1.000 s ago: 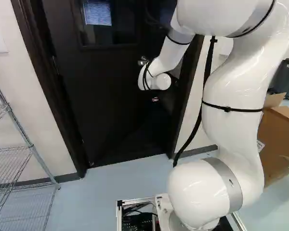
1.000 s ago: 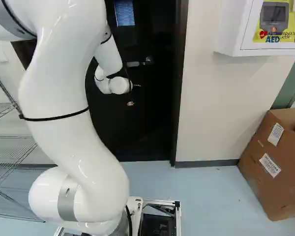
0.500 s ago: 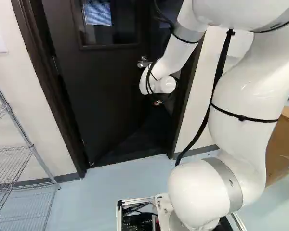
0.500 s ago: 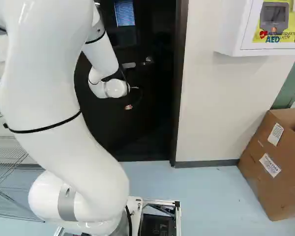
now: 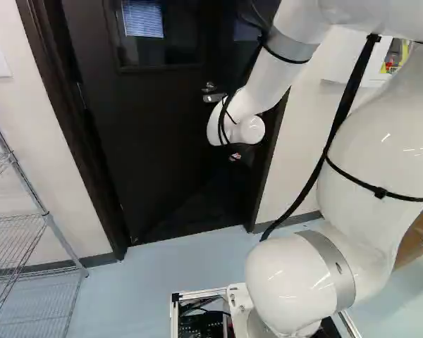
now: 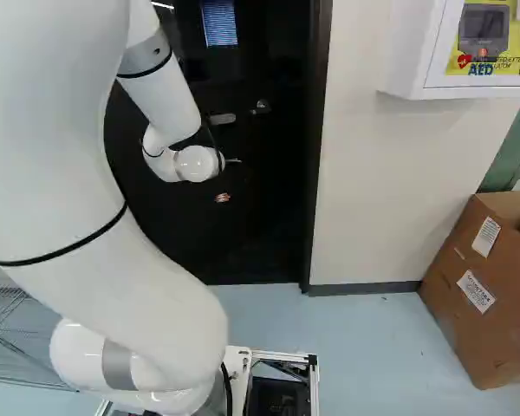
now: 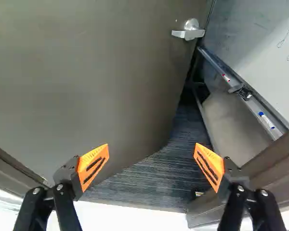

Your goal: Open the door and move inside

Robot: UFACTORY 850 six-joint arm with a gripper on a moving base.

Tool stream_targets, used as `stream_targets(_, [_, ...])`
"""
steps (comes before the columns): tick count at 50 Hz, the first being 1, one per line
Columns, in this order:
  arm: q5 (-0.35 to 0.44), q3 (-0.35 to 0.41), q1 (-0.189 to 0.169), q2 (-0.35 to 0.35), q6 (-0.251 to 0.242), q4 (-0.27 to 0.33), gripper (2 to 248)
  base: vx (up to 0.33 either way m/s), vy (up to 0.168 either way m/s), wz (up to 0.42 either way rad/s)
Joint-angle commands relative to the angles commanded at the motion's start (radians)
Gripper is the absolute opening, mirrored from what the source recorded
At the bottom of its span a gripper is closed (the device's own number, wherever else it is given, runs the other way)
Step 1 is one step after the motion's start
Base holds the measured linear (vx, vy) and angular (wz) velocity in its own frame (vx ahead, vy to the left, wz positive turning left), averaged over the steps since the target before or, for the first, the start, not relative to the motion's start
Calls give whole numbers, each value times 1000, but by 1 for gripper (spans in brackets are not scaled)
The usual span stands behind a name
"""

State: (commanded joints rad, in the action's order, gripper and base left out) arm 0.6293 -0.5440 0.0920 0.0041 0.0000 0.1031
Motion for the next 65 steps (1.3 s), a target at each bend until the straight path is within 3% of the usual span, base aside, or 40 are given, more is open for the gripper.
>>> stream_targets(21, [0,96,-8,98,0,0,247,0,0,0])
stream_targets(65, [0,106,-28,109,0,0,247,0,0,0])
